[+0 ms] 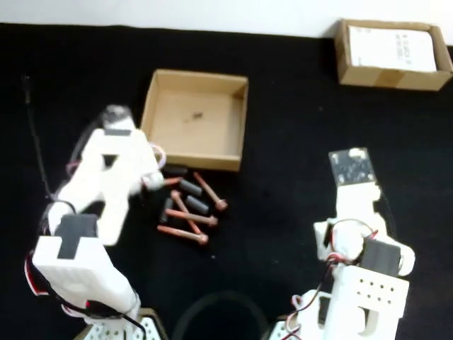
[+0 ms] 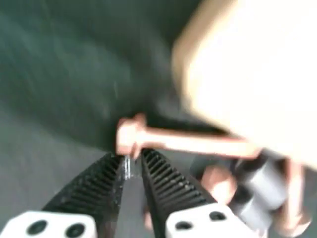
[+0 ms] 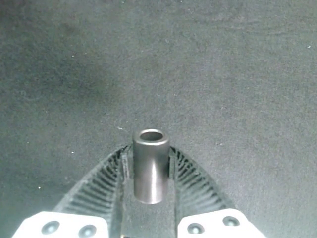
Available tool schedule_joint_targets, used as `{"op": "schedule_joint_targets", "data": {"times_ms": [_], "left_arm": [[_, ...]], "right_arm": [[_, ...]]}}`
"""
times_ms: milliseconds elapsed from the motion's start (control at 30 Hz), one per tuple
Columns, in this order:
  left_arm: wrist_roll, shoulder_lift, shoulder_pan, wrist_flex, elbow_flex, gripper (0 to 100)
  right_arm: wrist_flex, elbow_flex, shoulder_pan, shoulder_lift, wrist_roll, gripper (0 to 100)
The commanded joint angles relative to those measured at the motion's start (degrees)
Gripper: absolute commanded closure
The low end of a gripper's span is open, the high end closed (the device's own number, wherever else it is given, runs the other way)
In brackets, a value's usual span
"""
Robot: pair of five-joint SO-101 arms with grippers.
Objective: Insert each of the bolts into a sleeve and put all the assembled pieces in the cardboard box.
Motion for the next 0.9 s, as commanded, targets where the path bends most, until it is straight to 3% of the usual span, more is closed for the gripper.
{"op": "schedule_joint_targets", "data": {"times_ms": [0,233,600,733,867], "left_arm": [[0.2,0.9,-4.6,-5.8,-6.1,97],[9.2,2.2,-5.1,-4.9,-9.5,97],[10.7,-5.6,3.2,25.5,-20.7,97],[16.3,-4.8,2.4,24.4,-21.6,97],[16.8,-2.1,2.2,22.2,-21.6,93]], "right_arm": [[0.8,0.0,0.7,-1.0,0.2,99.1],[0.6,-0.2,0.5,-0.9,0.4,99.1],[-2.3,0.3,-2.2,-0.5,0.4,99.1],[-2.3,0.3,-5.6,-0.5,0.4,99.1],[-2.3,0.2,-6.6,-0.5,0.3,99.1]]}}
